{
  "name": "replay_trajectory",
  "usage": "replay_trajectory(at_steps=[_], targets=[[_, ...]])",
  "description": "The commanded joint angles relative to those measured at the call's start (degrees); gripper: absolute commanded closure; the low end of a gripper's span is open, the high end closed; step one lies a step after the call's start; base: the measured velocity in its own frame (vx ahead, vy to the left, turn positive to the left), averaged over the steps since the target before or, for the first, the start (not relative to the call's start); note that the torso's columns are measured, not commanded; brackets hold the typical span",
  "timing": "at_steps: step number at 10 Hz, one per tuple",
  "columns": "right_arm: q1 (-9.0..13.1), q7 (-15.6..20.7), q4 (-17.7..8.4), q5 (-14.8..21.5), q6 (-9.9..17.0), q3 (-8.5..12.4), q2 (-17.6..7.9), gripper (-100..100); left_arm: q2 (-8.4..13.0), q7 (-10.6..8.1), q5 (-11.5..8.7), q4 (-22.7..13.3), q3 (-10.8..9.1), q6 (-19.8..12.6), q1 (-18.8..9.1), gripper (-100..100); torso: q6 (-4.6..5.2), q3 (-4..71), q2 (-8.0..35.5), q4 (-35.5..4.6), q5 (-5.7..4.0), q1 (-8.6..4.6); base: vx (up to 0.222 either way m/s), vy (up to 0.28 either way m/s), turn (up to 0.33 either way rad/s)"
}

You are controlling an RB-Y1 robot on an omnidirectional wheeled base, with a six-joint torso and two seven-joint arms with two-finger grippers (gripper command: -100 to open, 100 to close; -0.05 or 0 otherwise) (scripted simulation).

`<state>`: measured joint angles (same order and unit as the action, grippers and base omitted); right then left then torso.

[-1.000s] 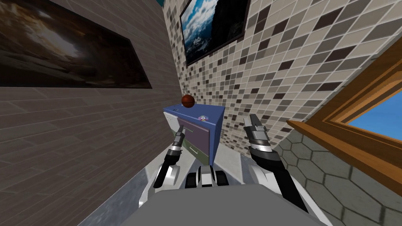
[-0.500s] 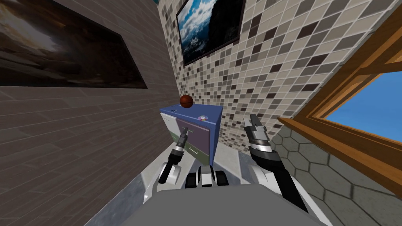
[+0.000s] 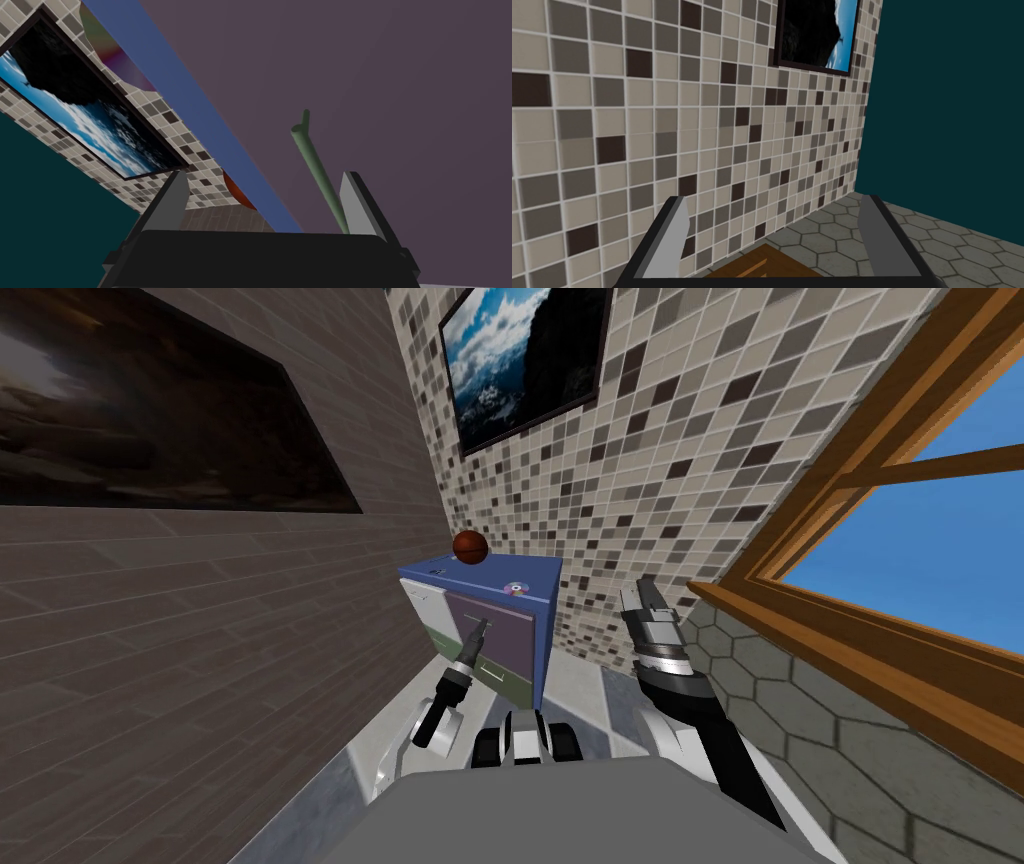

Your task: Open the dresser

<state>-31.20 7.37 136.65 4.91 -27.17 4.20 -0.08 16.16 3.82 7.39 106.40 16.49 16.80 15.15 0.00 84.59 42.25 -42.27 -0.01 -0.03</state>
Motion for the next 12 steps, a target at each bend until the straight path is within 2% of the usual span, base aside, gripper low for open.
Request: replay_trajectory(at_steps=[1,3,4,5,6,7,10,12], targets=[[0.0,0.0,0.0,0.0,0.0,0.0,0.0,0,1.6,0.33,1.1,-3.1,1.65,-0.4,-1.2,-100,0.01,0.0,0.0,0.0,0.01,0.04,-0.013,0.06,-0.119],[0.0,0.0,0.0,0.0,0.0,0.0,0.0,0,2.9,0.46,1.8,-5.5,2.74,-0.7,-2.2,-100,0.0,0.0,0.0,0.0,0.01,0.03,-0.014,0.055,-0.131],[0.0,0.0,0.0,0.0,0.0,0.0,0.0,0,2.2,0.65,1.7,-5.0,2.54,-0.5,-2.0,-100,-0.01,0.0,0.0,0.0,0.0,0.01,-0.008,0.023,-0.021],[0.0,0.0,0.0,0.0,0.0,0.0,0.0,0,2.7,0.28,1.6,-3.5,2.55,-2.1,-2.1,-100,-0.02,0.0,0.0,0.0,-0.02,-0.07,0.07,-0.032,-0.012],[0.0,0.0,0.0,0.0,0.0,0.0,0.0,0,2.5,0.47,1.7,-4.2,2.55,-1.2,-1.9,-100,0.0,0.1,-0.2,0.0,-0.06,-0.2,0.046,-0.022,-0.002],[0.0,0.0,0.0,0.0,0.0,0.0,0.0,0,2.6,0.42,1.6,-4.1,2.54,-1.4,-1.9,100,0.0,0.1,-0.1,0.0,-0.03,-0.07,0.006,-0.004,0.001],[0.0,0.0,0.0,0.0,0.0,0.0,0.0,0,3.5,0.18,1.6,-1.9,3.13,-1.4,-0.5,100,-0.01,-0.2,0.3,0.0,0.13,0.42,-0.143,0.08,0.044],[0.0,0.0,0.0,0.0,0.0,0.0,0.0,0,3.7,0.13,1.6,-1.8,3.16,-1.3,-0.4,100,0.0,-0.1,0.1,0.0,0.0,-0.01,-0.131,0.058,0.024]])
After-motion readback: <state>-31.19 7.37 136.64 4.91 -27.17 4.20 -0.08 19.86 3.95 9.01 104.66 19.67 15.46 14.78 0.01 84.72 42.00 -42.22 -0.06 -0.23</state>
